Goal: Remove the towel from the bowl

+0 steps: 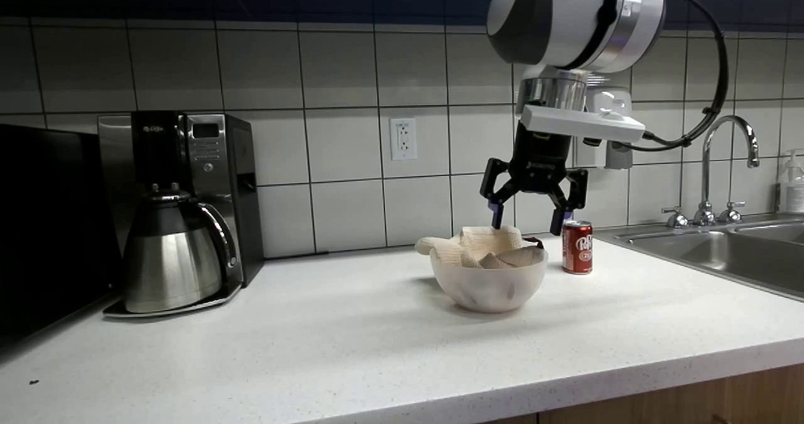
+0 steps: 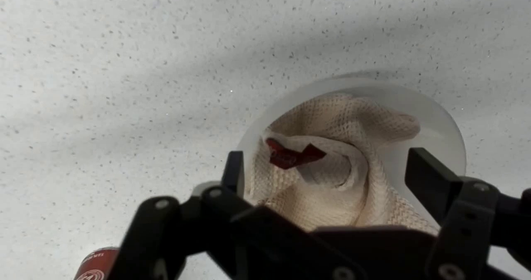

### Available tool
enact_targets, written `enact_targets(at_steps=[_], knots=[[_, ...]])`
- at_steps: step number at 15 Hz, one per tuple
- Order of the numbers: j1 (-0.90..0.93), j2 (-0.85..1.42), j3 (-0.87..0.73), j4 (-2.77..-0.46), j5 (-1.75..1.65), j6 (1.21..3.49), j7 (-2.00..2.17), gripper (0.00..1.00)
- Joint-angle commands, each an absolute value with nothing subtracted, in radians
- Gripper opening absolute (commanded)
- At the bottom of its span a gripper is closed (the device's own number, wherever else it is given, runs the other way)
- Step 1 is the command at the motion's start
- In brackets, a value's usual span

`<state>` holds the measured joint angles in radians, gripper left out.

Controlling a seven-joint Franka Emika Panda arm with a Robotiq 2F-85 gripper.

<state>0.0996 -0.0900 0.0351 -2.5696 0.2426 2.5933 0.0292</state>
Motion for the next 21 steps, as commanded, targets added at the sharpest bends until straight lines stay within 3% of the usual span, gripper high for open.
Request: enact_targets(at_steps=[1, 21], knots=[[0.096, 0.001, 0.056, -2.501, 0.223, 2.630, 0.057, 1.00], [0.099, 0.261, 0.105, -2.418, 0.216, 2.873, 0.046, 1.00]])
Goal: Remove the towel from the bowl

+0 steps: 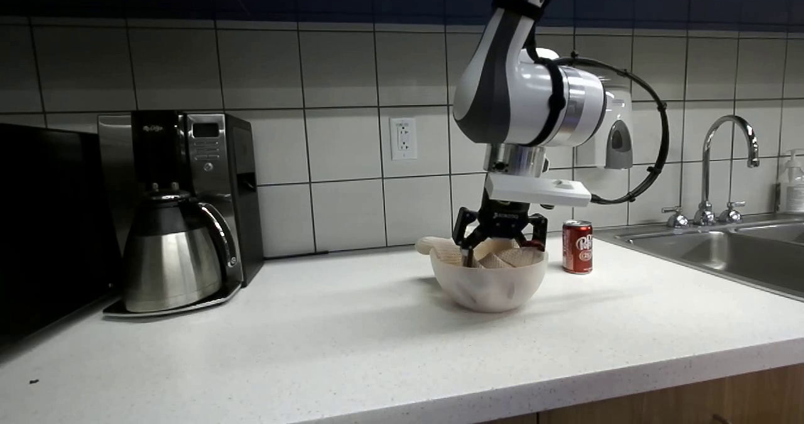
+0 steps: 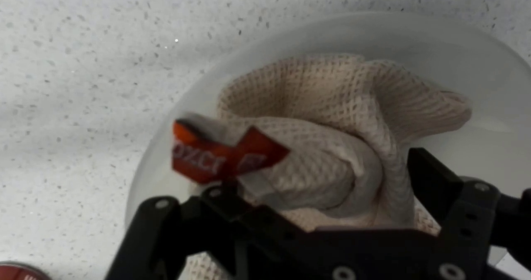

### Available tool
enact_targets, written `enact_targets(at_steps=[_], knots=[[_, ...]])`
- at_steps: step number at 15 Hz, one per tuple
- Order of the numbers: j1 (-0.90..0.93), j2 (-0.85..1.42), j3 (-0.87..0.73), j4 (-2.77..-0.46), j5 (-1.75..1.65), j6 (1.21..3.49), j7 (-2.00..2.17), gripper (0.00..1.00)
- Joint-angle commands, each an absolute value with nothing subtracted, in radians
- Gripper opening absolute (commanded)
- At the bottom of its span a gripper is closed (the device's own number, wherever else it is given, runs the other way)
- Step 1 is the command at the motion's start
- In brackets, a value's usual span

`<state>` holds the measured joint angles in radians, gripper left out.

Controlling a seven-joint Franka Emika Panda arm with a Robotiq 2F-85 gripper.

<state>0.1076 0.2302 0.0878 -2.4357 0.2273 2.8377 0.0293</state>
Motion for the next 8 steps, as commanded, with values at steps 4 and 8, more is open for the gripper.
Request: enact_targets(at_steps=[4, 8], knots=[[0.085, 0.267, 0.134, -2.417, 0.248, 2.879, 0.033, 0.75], [0.087, 0.252, 0.134, -2.421, 0.241, 2.871, 0.040, 0.49]])
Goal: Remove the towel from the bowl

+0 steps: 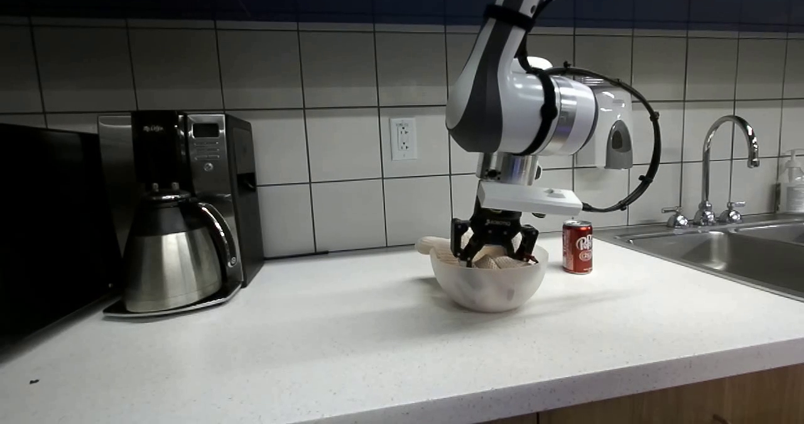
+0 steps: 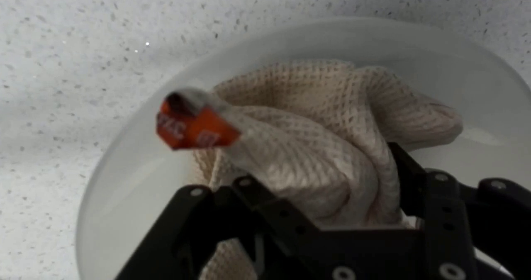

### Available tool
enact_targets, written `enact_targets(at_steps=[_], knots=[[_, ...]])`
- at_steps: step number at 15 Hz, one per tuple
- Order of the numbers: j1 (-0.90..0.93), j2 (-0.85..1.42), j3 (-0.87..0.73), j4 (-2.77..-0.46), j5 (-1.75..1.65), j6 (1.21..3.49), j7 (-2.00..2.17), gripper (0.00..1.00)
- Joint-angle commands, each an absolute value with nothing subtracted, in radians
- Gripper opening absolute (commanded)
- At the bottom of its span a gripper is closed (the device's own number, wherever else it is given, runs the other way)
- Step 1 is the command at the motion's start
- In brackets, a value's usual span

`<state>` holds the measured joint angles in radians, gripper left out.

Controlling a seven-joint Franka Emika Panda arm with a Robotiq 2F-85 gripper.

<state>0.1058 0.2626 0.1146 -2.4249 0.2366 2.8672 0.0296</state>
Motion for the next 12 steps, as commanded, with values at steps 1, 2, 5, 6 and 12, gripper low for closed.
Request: enact_targets(at_steps=[1, 2, 5, 6, 12], knots=[[0.087, 0.250, 0.132, -2.424, 0.238, 2.871, 0.040, 0.42], [0.087, 0.249, 0.132, -2.427, 0.236, 2.872, 0.039, 0.33], [0.086, 0.239, 0.130, -2.438, 0.234, 2.871, 0.039, 0.12], [0.087, 0.231, 0.127, -2.443, 0.232, 2.865, 0.044, 0.03], [0.092, 0.133, 0.100, -2.475, 0.209, 2.819, 0.074, 0.02]])
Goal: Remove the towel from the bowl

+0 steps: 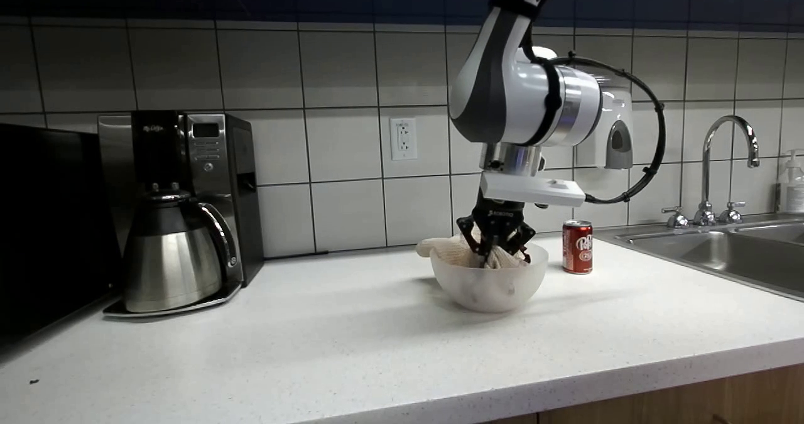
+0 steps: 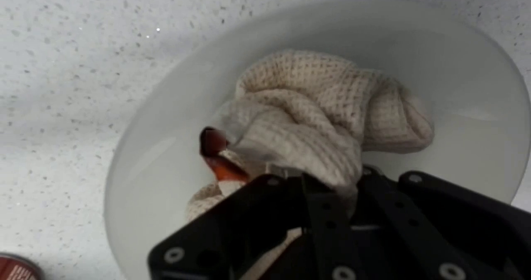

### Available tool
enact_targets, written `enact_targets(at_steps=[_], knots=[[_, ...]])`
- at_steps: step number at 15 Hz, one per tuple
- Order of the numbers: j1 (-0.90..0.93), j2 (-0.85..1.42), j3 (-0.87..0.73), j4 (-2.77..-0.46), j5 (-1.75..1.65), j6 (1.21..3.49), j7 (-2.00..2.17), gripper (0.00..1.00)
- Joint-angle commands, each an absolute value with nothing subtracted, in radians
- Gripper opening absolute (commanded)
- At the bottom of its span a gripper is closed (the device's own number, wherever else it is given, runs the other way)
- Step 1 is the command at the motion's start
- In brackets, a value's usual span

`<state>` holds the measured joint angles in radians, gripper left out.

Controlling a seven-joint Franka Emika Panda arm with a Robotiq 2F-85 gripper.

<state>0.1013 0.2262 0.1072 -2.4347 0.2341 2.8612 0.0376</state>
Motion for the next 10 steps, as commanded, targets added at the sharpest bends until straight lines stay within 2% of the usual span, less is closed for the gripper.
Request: enact_targets(at_steps=[1, 10], knots=[[0.091, 0.111, 0.096, -2.479, 0.209, 2.808, 0.076, 0.02], [0.087, -0.097, 0.081, -2.546, 0.272, 2.704, 0.043, 0.02]])
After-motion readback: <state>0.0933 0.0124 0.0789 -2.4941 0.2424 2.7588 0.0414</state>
